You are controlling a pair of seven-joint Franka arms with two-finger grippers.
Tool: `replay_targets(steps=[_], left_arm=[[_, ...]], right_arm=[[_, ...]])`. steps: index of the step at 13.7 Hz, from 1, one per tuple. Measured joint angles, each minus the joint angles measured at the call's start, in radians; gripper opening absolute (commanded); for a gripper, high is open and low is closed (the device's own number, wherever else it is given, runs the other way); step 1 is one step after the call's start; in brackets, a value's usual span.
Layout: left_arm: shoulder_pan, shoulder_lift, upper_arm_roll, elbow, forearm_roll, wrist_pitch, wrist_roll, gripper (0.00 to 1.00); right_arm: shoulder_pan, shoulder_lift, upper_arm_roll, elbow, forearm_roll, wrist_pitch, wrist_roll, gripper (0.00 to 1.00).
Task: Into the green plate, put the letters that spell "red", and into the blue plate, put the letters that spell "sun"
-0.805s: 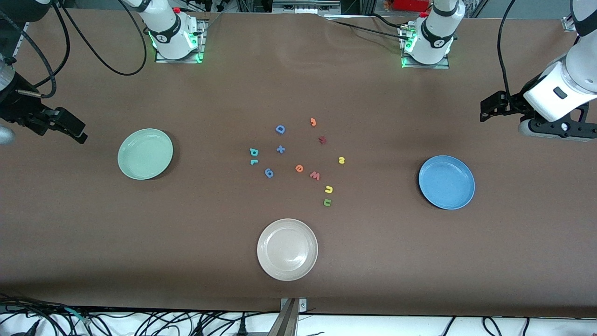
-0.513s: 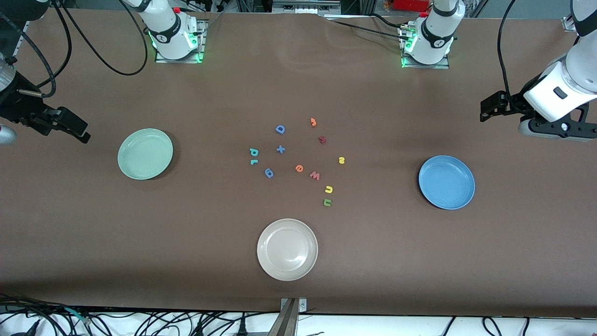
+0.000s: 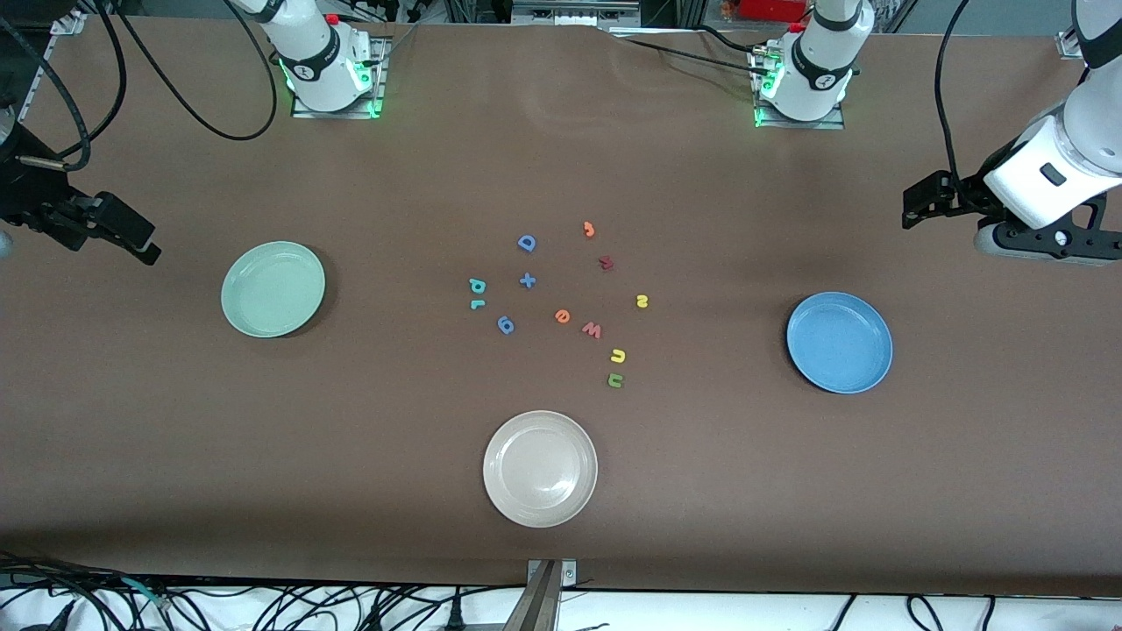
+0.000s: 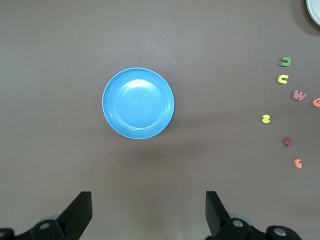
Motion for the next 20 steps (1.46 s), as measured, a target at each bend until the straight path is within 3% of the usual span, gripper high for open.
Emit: replay_targets(steps=[20], left_arm=[[0.0, 0.0, 0.0, 0.0, 0.0, 0.0, 0.0, 1.0]], right_arm=[[0.002, 0.001, 0.001, 0.001, 0.0, -0.049, 0.001, 1.0]])
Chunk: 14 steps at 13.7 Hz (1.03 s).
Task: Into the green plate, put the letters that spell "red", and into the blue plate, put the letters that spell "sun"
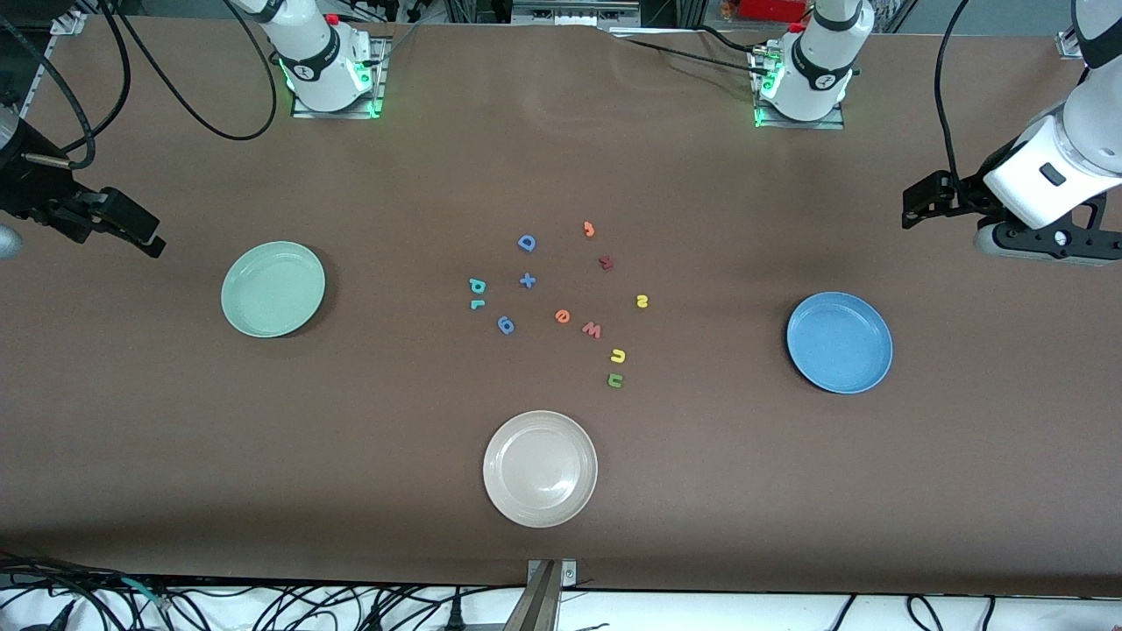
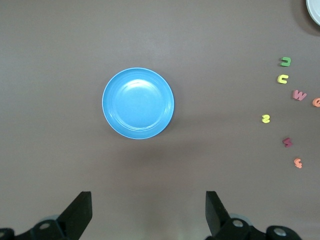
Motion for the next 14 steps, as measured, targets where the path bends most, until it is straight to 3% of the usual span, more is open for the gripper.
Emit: replay_targets(steps=[14], left_arm=[[0.0, 0.0, 0.0, 0.0, 0.0, 0.0, 0.0, 1.0]], right_arm=[[0.0, 0.0, 0.0, -0.001, -0.027, -0.031, 0.005, 1.0]])
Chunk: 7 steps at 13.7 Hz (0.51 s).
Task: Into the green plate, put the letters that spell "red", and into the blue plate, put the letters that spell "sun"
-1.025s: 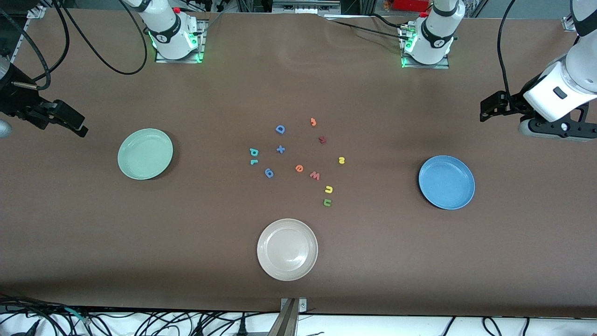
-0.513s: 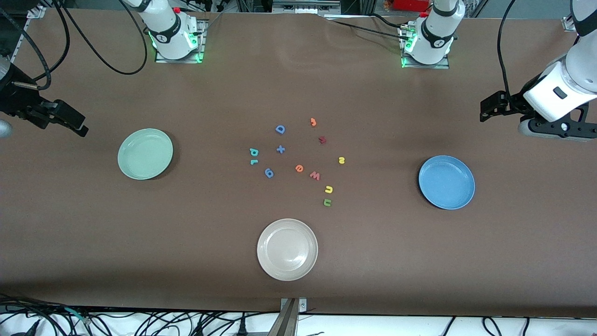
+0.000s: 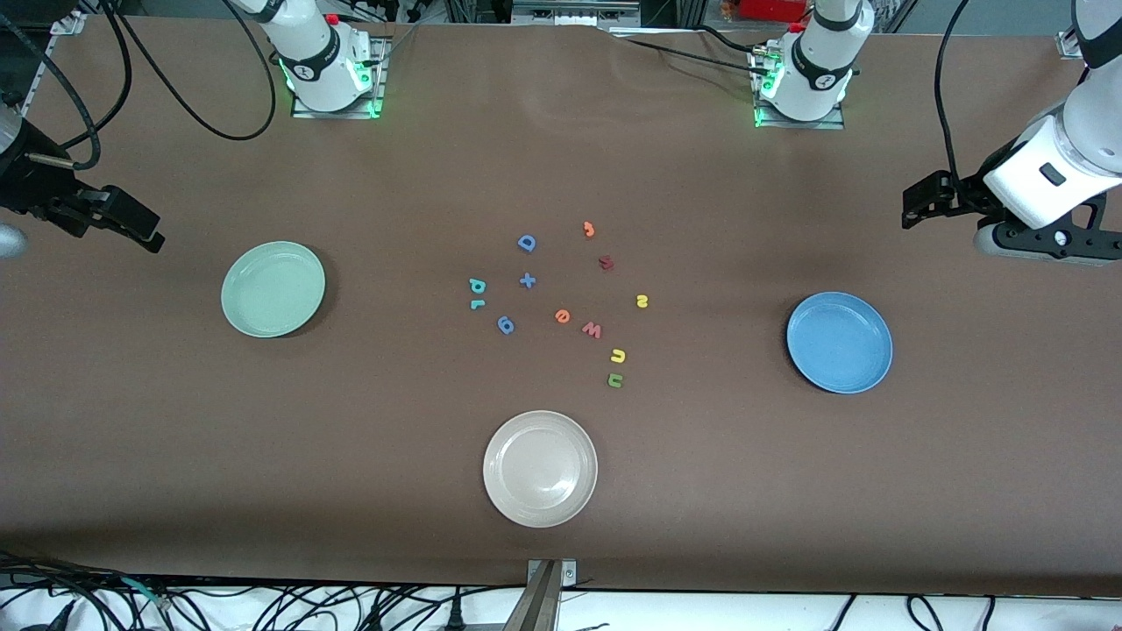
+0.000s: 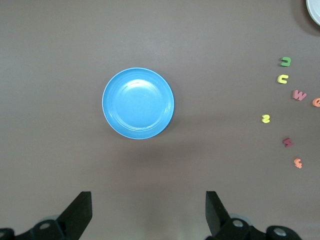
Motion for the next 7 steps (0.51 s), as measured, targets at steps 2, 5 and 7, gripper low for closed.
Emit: replay_targets(steps=[2, 5, 7], left_arm=[[0.0, 0.0, 0.0, 0.0, 0.0, 0.0, 0.0, 1.0], [0.0, 0.0, 0.0, 0.0, 0.0, 0.0, 0.0, 1.0], [0.0, 0.0, 0.0, 0.0, 0.0, 0.0, 0.0, 1.0]], right_arm=[[0.0, 0.0, 0.0, 0.0, -0.004, 0.0, 0.01, 1.0], [0.0, 0.0, 0.0, 0.0, -0.005, -0.002, 0.012, 1.0], [0.001, 0.0, 0.001, -0.001, -0.006, -0.003, 0.013, 1.0]])
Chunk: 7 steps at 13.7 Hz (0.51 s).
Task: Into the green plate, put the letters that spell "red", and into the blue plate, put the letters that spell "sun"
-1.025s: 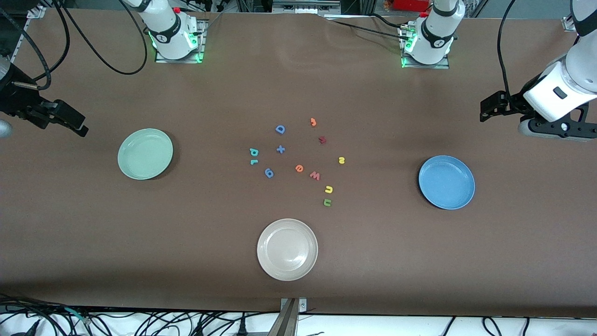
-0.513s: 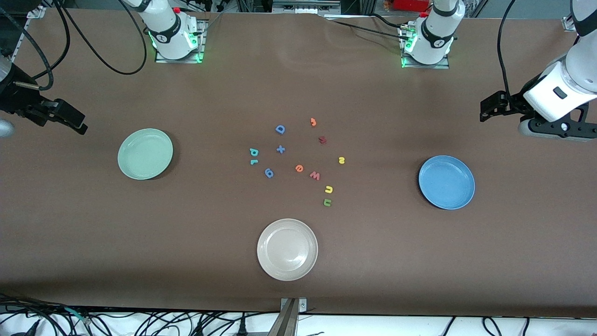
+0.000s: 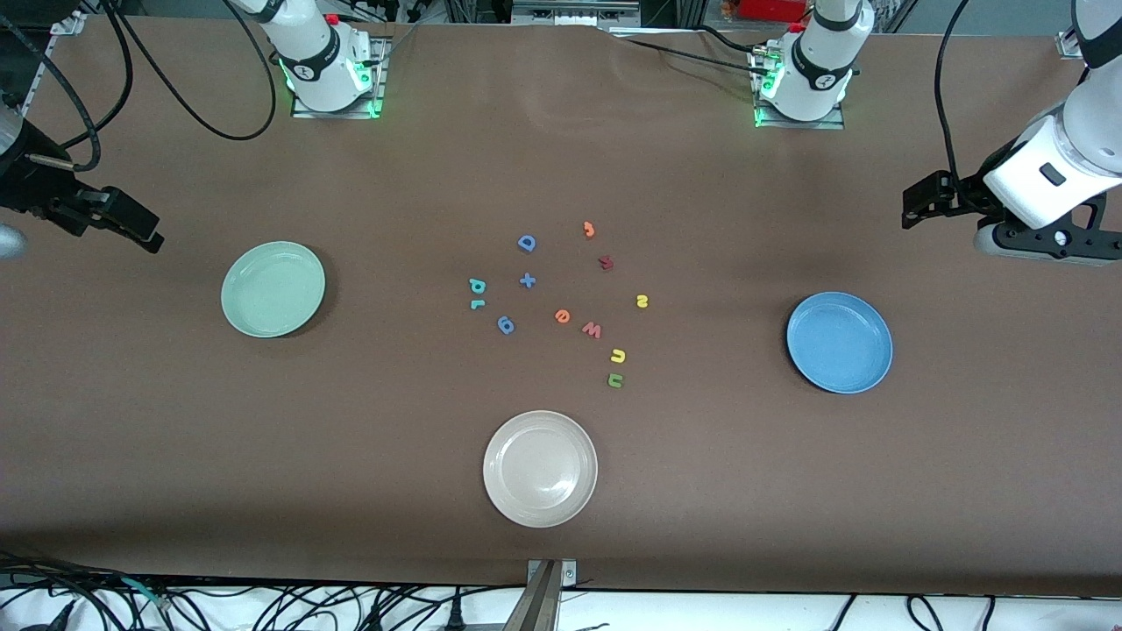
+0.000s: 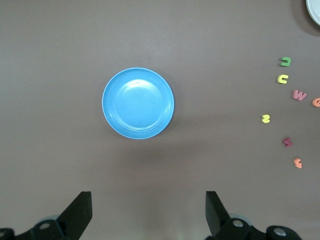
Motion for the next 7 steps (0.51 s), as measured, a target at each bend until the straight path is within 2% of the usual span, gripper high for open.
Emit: replay_targets(steps=[7], left_arm=[[0.0, 0.0, 0.0, 0.0, 0.0, 0.0, 0.0, 1.0]], right_arm=[[0.0, 0.0, 0.008, 0.0, -0.012, -0.007, 0.001, 1.0]])
